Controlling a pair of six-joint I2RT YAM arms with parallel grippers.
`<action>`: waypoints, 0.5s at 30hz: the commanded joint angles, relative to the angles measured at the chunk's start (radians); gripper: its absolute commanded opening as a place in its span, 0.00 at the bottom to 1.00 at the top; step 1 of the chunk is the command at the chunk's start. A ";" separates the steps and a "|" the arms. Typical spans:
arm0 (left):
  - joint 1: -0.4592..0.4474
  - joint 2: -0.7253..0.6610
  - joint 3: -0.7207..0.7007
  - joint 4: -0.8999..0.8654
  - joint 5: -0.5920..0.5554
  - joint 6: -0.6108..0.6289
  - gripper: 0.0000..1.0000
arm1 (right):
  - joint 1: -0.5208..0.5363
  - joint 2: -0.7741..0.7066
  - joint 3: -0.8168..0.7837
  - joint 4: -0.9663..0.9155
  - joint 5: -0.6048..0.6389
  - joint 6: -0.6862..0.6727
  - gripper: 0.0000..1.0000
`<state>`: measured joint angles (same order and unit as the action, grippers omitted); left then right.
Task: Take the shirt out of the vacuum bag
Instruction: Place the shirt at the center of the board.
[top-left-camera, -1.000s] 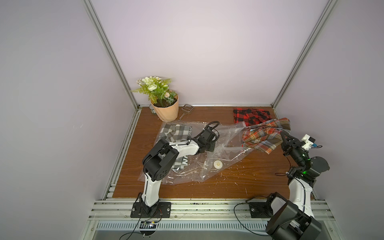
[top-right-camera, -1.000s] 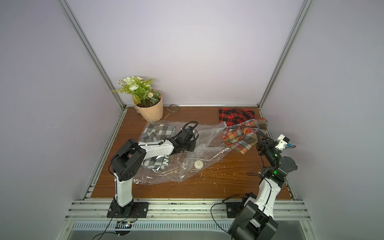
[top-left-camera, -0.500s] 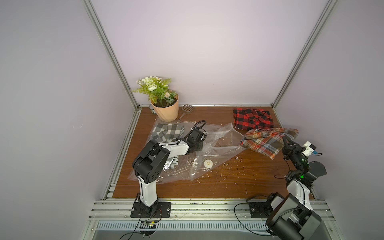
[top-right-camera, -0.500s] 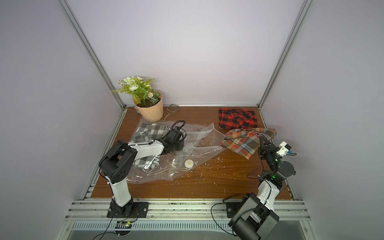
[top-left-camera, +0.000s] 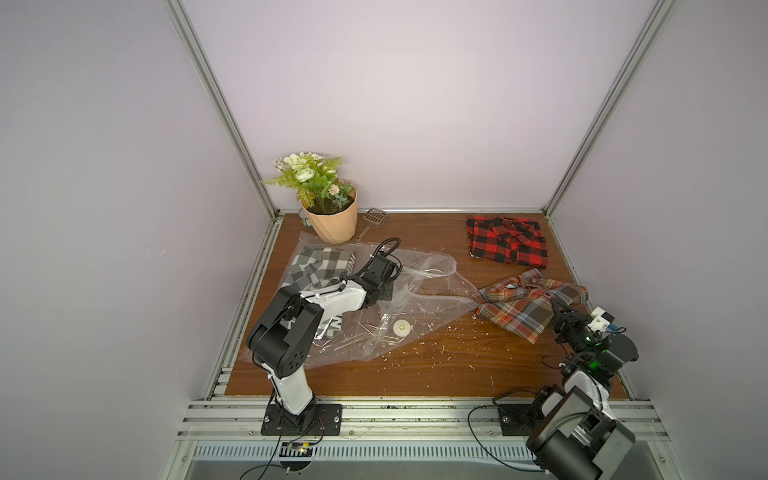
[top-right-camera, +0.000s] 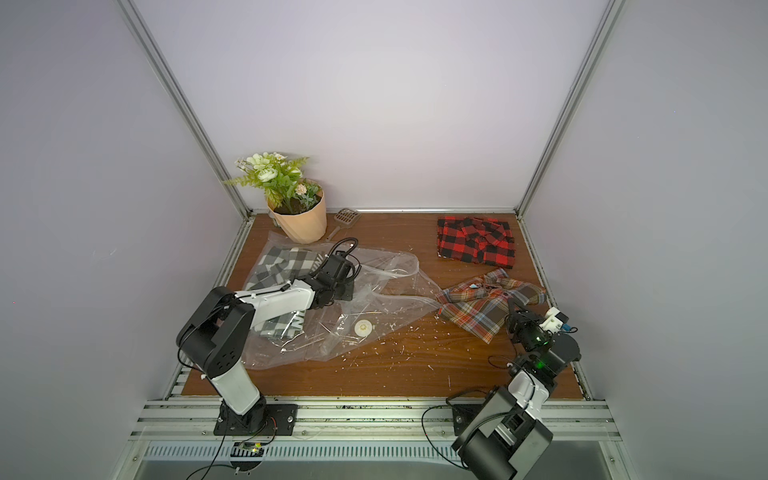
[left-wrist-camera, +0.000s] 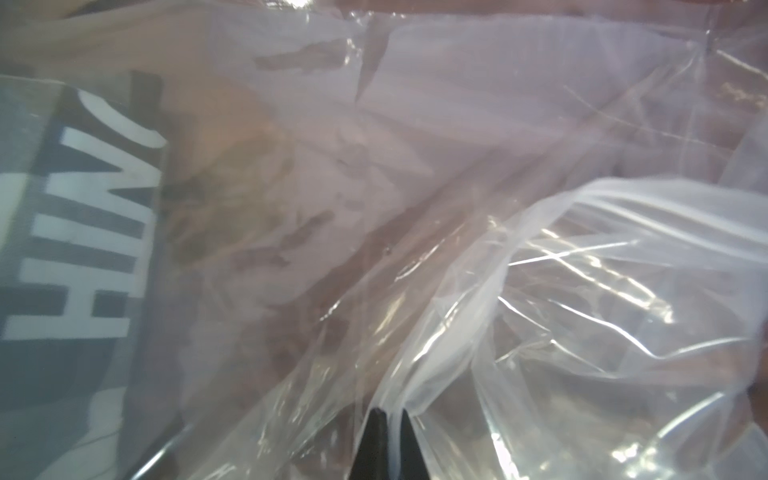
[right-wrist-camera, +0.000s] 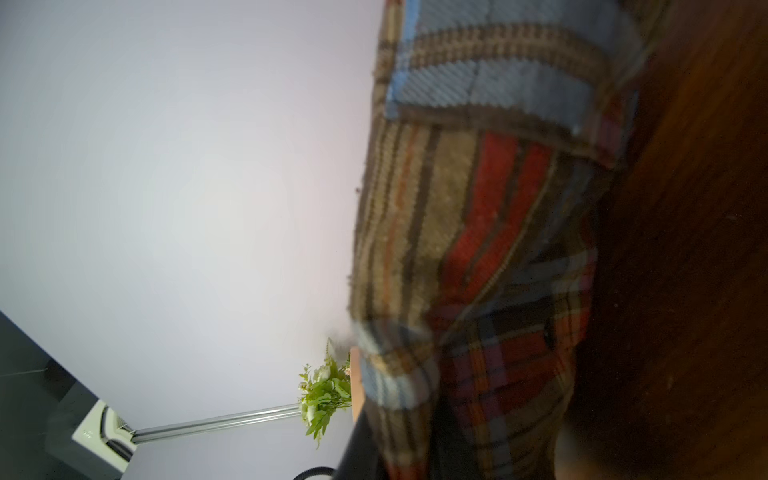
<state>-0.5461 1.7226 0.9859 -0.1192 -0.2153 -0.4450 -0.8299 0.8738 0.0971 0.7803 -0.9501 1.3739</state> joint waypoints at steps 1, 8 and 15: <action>0.044 -0.054 -0.006 -0.071 -0.050 0.017 0.00 | -0.025 -0.067 0.044 -0.193 -0.007 -0.180 0.00; 0.057 -0.133 0.039 -0.111 -0.035 0.028 0.00 | -0.037 -0.198 -0.025 -0.391 0.087 -0.234 0.00; 0.016 -0.156 0.085 -0.096 0.053 0.034 0.00 | -0.032 -0.220 0.024 -0.782 0.141 -0.450 0.29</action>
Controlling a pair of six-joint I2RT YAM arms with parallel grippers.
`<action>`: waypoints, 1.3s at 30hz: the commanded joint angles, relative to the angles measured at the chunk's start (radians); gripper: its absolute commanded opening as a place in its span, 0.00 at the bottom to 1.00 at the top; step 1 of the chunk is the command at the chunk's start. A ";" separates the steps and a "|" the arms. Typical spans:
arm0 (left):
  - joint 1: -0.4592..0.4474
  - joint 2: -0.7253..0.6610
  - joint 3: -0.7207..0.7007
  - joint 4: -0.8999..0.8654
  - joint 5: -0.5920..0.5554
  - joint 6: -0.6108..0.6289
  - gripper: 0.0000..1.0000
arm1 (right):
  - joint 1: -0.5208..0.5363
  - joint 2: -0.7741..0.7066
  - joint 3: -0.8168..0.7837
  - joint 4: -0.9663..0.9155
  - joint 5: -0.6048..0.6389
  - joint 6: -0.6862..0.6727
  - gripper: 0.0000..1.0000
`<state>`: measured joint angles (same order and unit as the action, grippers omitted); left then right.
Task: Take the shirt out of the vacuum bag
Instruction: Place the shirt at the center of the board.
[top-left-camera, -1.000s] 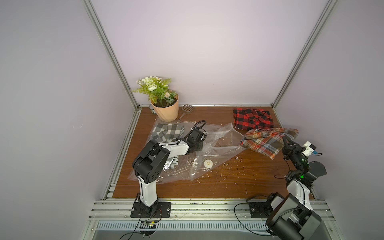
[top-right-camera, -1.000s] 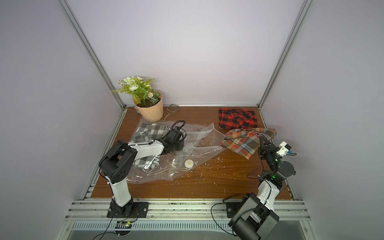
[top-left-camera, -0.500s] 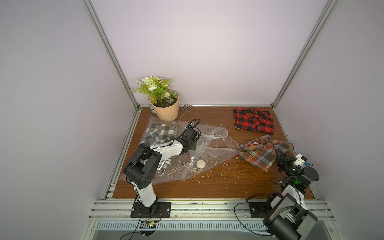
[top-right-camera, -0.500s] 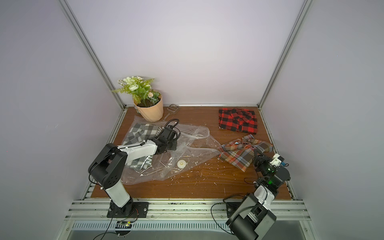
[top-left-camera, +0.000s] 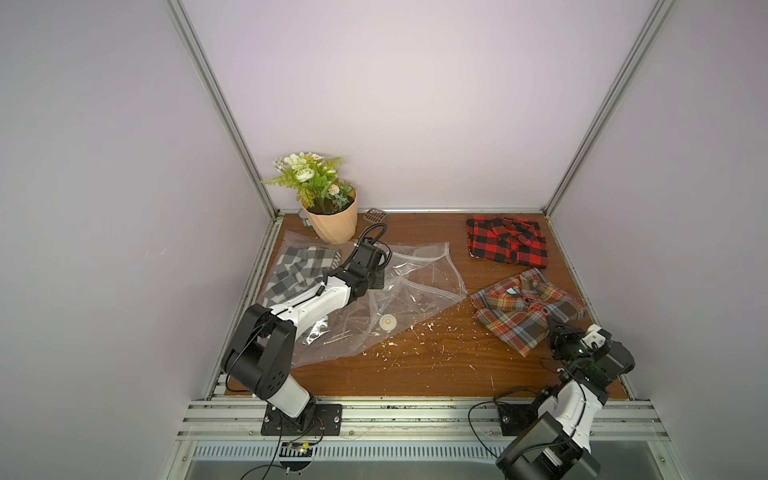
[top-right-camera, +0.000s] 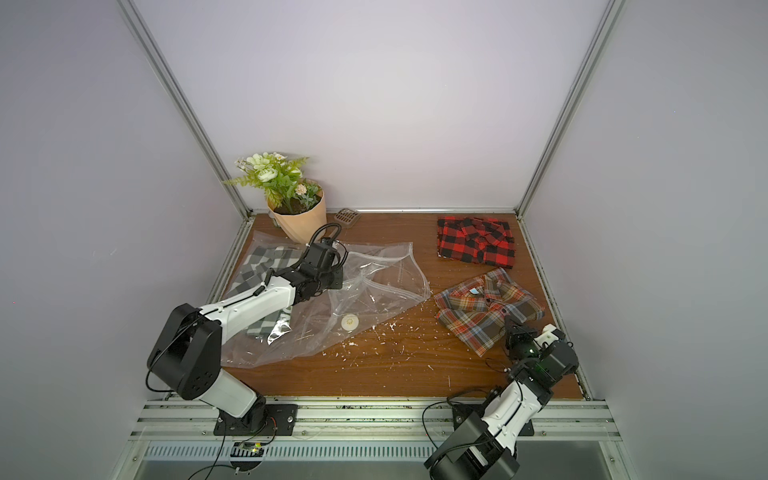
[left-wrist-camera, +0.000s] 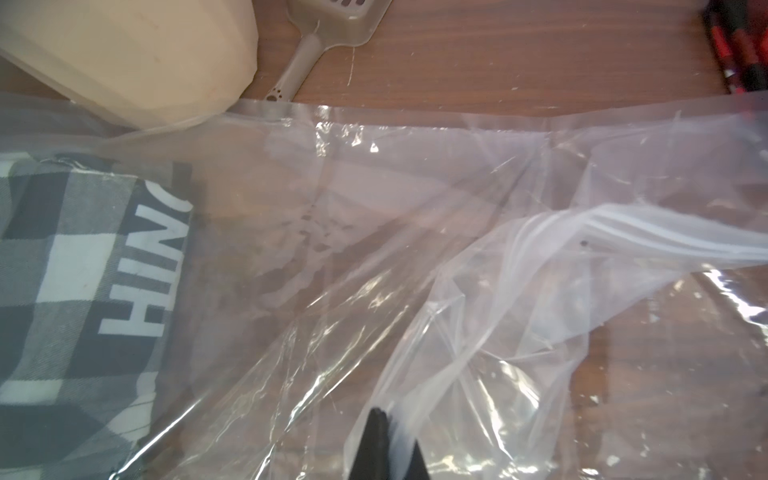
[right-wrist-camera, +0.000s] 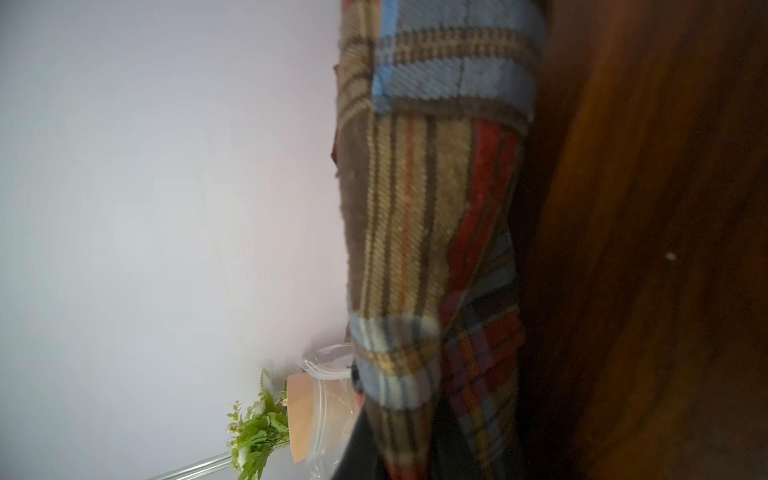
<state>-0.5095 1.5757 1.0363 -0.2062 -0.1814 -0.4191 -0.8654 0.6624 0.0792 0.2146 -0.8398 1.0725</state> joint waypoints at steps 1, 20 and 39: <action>-0.030 -0.007 0.041 -0.007 0.021 0.007 0.00 | 0.006 -0.004 0.048 -0.254 0.050 -0.169 0.38; -0.082 -0.078 0.061 0.031 0.045 -0.021 0.00 | 0.114 0.059 0.350 -0.618 0.263 -0.376 0.84; -0.080 -0.111 0.045 0.079 0.056 -0.013 0.00 | 0.232 0.039 0.364 -0.788 0.253 -0.372 1.00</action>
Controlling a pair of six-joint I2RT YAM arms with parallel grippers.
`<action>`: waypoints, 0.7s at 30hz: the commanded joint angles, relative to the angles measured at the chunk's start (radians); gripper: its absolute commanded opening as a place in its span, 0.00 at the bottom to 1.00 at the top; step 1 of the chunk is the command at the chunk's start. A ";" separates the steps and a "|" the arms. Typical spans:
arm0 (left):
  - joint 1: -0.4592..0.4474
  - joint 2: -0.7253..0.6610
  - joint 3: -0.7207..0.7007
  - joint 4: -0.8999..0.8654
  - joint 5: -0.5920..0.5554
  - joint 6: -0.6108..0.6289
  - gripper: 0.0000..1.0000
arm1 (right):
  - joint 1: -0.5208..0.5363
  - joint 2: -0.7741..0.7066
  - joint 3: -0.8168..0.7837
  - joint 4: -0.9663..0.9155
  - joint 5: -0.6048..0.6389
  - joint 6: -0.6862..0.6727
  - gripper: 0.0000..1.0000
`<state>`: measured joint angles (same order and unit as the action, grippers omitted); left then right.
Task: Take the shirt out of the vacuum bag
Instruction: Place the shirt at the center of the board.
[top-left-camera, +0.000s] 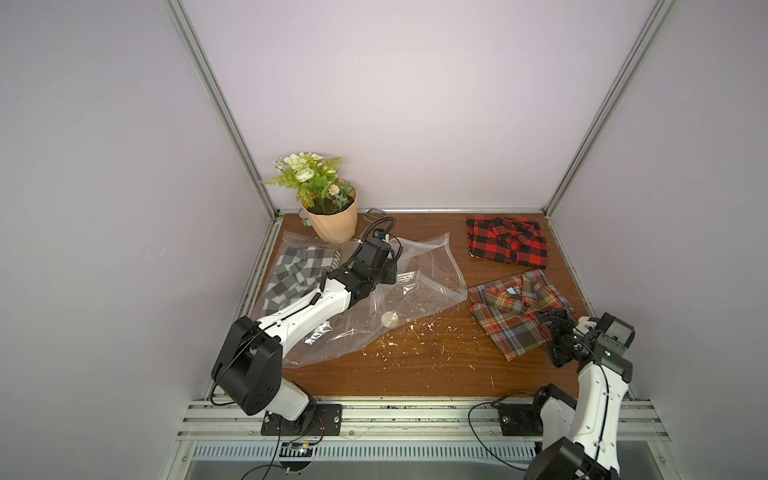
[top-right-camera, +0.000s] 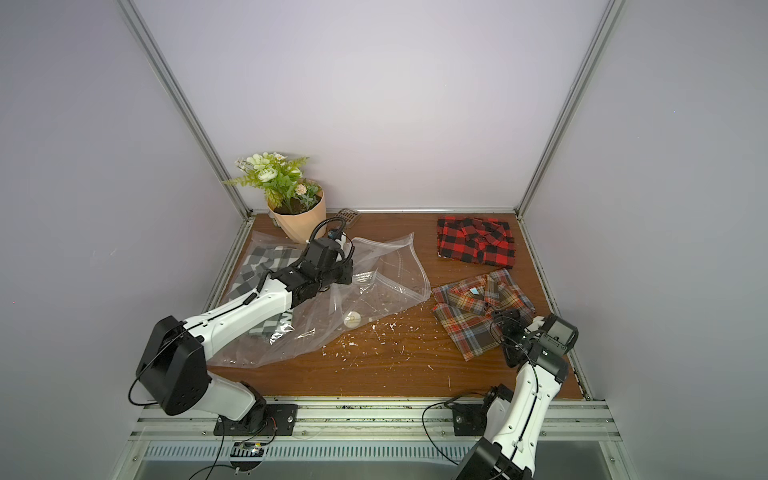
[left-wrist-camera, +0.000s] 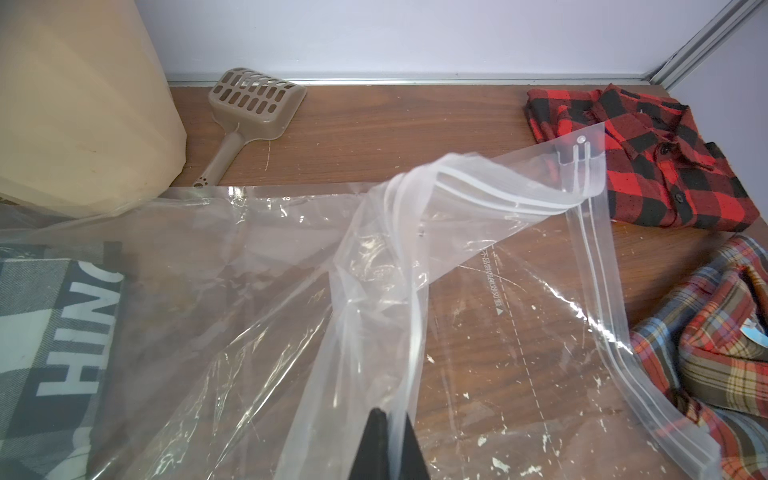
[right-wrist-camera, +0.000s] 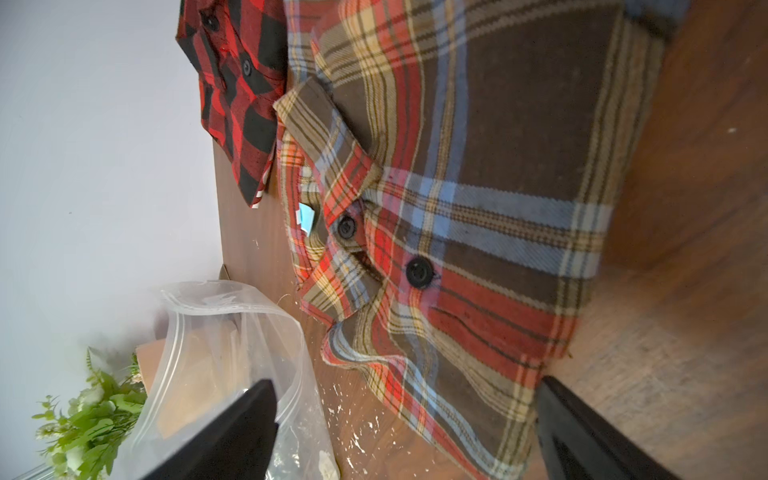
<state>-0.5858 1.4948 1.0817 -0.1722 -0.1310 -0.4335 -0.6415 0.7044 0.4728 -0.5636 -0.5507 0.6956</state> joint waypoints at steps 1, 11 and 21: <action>-0.003 -0.029 -0.004 0.053 0.005 0.002 0.00 | 0.009 -0.008 -0.050 -0.001 -0.052 0.005 0.99; -0.002 -0.020 0.006 0.062 0.032 0.006 0.00 | 0.185 -0.091 0.039 -0.155 0.041 -0.106 1.00; -0.002 -0.031 -0.009 0.070 0.045 0.005 0.00 | 0.229 -0.279 0.023 -0.263 -0.001 -0.050 1.00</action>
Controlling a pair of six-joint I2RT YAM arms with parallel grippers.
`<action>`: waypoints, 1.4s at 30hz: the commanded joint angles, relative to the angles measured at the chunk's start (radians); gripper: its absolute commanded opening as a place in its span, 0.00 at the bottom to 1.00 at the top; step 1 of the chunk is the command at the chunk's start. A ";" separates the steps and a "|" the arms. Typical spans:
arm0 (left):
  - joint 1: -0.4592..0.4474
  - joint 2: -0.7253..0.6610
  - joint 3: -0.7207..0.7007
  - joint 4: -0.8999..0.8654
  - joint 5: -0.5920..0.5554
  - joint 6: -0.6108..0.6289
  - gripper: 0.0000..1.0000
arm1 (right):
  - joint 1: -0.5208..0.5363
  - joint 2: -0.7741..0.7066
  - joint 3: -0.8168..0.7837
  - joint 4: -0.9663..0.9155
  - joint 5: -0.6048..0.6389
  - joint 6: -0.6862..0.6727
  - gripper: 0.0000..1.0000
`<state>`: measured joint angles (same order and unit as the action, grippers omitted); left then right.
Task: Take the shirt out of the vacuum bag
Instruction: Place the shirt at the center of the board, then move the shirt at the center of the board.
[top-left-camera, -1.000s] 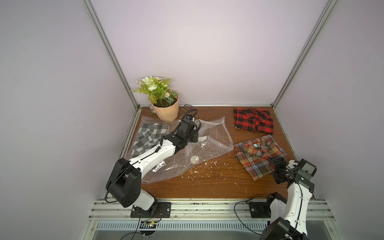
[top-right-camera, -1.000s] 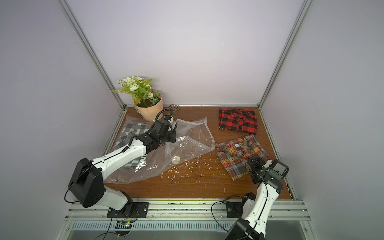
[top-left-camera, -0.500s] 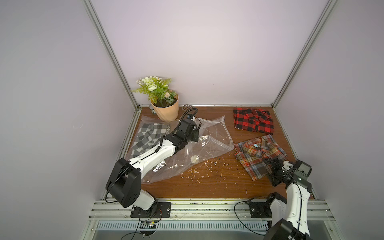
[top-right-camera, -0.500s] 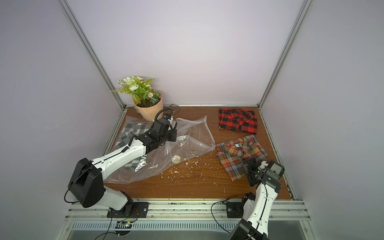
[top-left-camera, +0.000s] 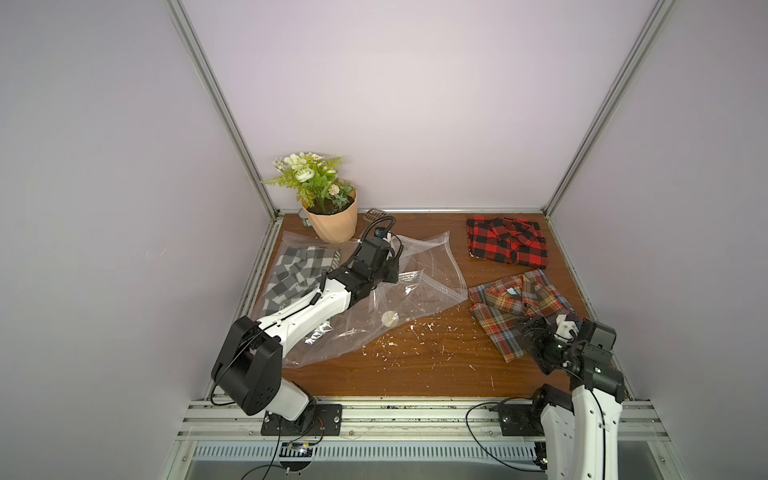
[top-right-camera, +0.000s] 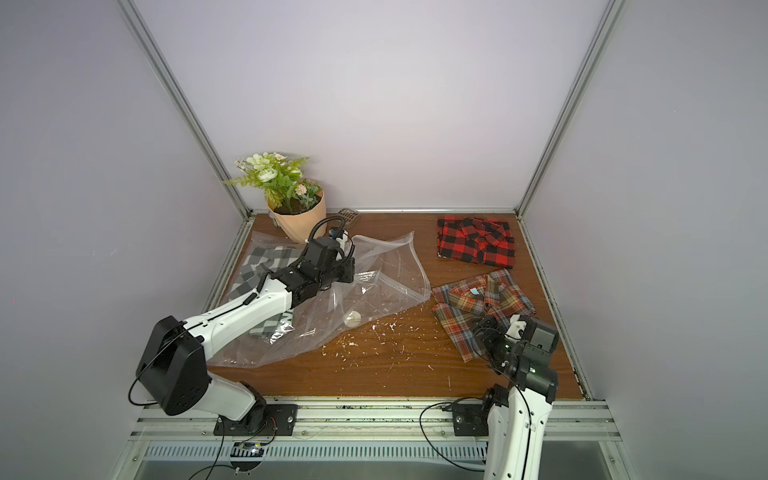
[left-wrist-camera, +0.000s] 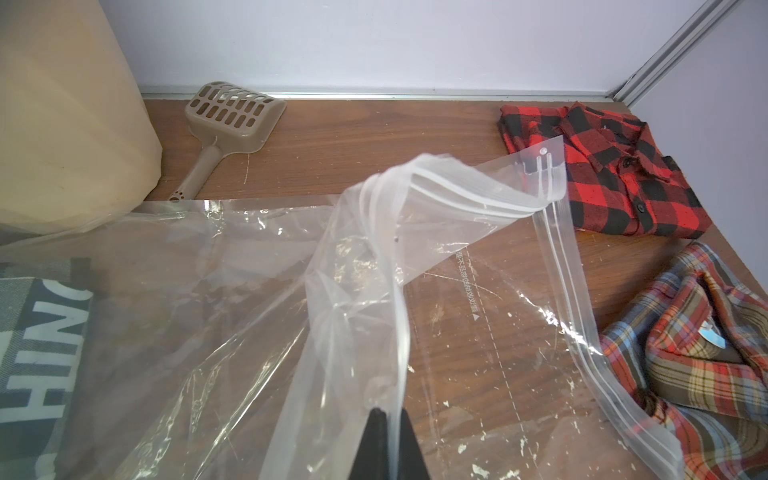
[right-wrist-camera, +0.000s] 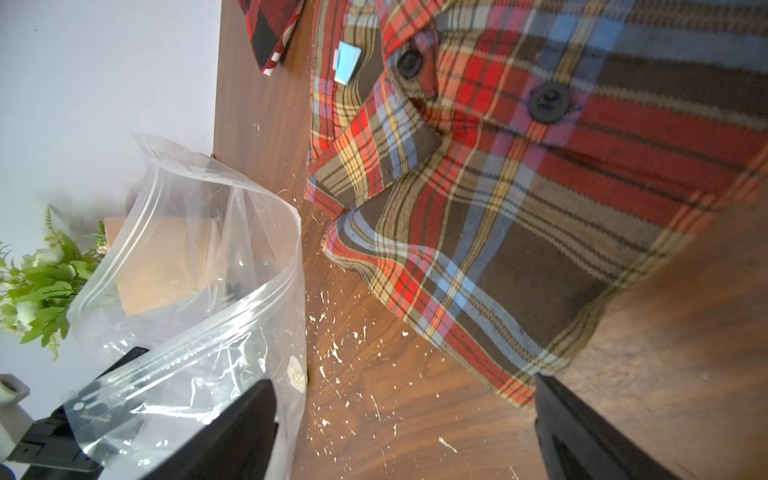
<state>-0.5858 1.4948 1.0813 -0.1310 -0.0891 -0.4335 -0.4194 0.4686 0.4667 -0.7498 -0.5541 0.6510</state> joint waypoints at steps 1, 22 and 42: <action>-0.002 -0.030 -0.009 0.032 0.007 0.003 0.00 | 0.008 -0.044 0.041 -0.067 0.010 -0.016 0.99; -0.005 -0.021 0.003 0.027 0.032 -0.009 0.00 | 0.540 0.798 0.533 0.031 0.853 -0.341 0.83; 0.013 -0.212 0.107 -0.051 0.068 -0.016 0.00 | 0.572 1.075 0.497 0.073 0.954 -0.555 0.82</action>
<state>-0.5819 1.3018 1.1568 -0.1734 -0.0368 -0.4404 0.1467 1.5166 0.9752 -0.6674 0.3553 0.1146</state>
